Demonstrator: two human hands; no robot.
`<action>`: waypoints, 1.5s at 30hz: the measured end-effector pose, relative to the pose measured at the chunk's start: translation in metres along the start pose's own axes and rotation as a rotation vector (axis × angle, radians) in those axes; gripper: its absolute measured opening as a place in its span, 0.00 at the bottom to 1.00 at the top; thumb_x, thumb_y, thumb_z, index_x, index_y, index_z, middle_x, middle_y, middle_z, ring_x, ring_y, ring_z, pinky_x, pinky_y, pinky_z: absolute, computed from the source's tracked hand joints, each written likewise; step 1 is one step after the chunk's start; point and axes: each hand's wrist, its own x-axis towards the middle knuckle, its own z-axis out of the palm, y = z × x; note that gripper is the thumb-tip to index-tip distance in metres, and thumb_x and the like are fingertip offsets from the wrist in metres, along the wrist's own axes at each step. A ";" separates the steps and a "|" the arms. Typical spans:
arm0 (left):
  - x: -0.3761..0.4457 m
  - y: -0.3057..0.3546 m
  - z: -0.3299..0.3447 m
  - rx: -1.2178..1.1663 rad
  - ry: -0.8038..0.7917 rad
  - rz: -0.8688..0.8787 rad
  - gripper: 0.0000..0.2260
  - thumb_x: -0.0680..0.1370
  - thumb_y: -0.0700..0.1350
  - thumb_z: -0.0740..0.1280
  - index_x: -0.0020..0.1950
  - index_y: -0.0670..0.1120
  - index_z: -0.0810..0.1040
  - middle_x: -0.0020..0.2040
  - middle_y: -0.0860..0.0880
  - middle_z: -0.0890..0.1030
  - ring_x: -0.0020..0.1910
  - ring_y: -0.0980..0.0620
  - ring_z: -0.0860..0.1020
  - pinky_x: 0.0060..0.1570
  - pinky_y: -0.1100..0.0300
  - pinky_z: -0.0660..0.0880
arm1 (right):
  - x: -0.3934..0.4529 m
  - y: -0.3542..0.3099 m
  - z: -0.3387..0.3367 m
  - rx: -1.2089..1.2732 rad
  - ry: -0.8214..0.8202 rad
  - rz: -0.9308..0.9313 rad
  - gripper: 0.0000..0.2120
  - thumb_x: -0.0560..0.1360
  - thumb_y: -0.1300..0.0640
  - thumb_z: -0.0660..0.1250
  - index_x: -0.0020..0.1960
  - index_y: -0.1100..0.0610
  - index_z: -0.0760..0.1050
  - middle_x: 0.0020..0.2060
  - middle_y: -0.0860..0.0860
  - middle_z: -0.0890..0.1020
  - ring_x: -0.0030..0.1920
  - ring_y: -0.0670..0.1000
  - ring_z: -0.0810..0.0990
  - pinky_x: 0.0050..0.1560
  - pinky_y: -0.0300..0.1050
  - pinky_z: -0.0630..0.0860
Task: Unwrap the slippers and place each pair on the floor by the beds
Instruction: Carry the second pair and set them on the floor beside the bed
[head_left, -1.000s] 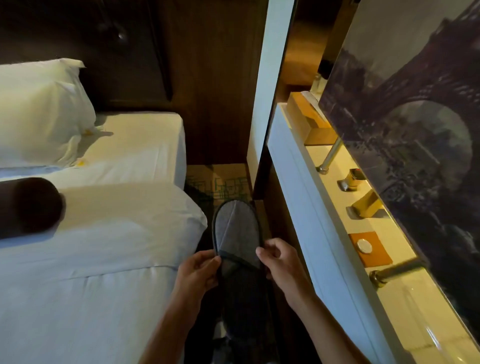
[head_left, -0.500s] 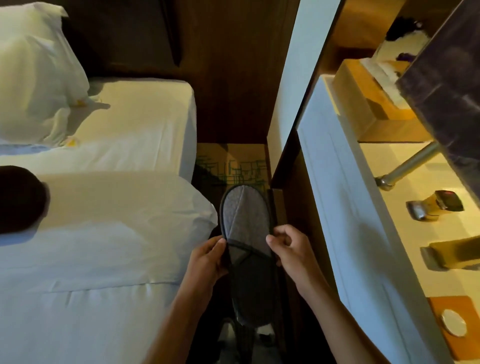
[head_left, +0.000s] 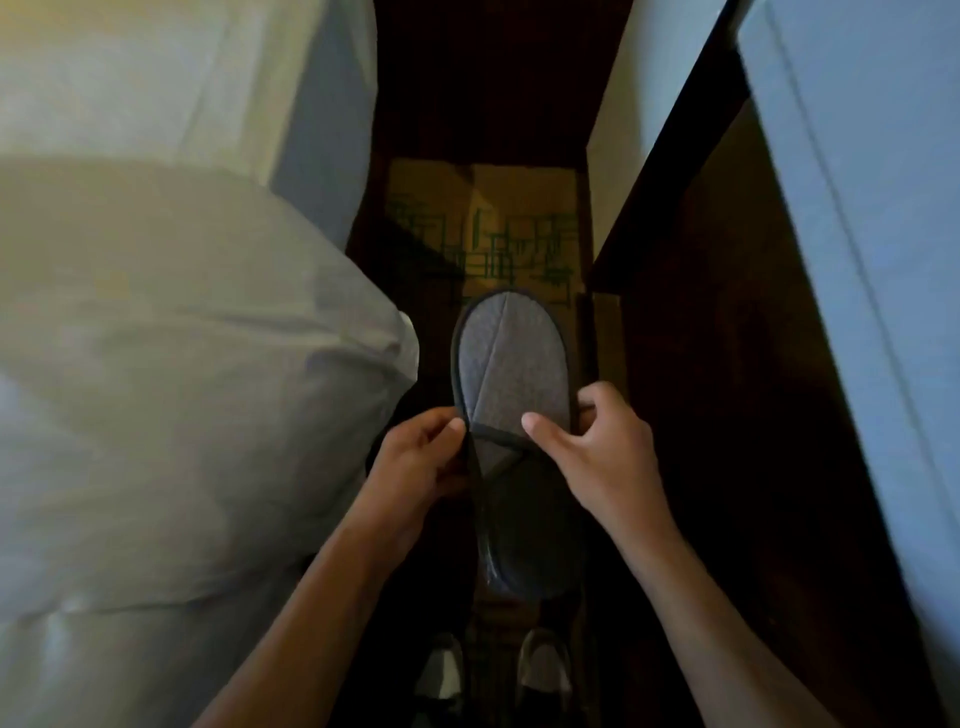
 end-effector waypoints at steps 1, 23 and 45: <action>0.016 -0.020 -0.004 -0.001 0.003 -0.011 0.10 0.83 0.40 0.60 0.55 0.42 0.81 0.45 0.47 0.86 0.43 0.51 0.85 0.43 0.56 0.81 | 0.010 0.016 0.015 -0.016 -0.002 -0.009 0.30 0.71 0.40 0.71 0.65 0.57 0.72 0.50 0.50 0.77 0.44 0.46 0.76 0.33 0.34 0.70; 0.258 -0.248 -0.059 -0.266 -0.235 -0.059 0.18 0.78 0.52 0.60 0.59 0.43 0.80 0.52 0.44 0.86 0.50 0.47 0.83 0.55 0.49 0.79 | 0.178 0.244 0.216 0.242 0.085 -0.245 0.18 0.70 0.48 0.75 0.44 0.62 0.75 0.32 0.53 0.74 0.32 0.49 0.72 0.35 0.48 0.70; 0.293 -0.246 -0.048 0.213 -0.272 -0.157 0.10 0.80 0.39 0.64 0.59 0.36 0.78 0.50 0.39 0.83 0.42 0.50 0.81 0.41 0.61 0.80 | 0.135 0.322 0.256 1.119 -0.079 0.074 0.04 0.75 0.62 0.67 0.50 0.59 0.77 0.37 0.53 0.83 0.30 0.48 0.75 0.22 0.37 0.67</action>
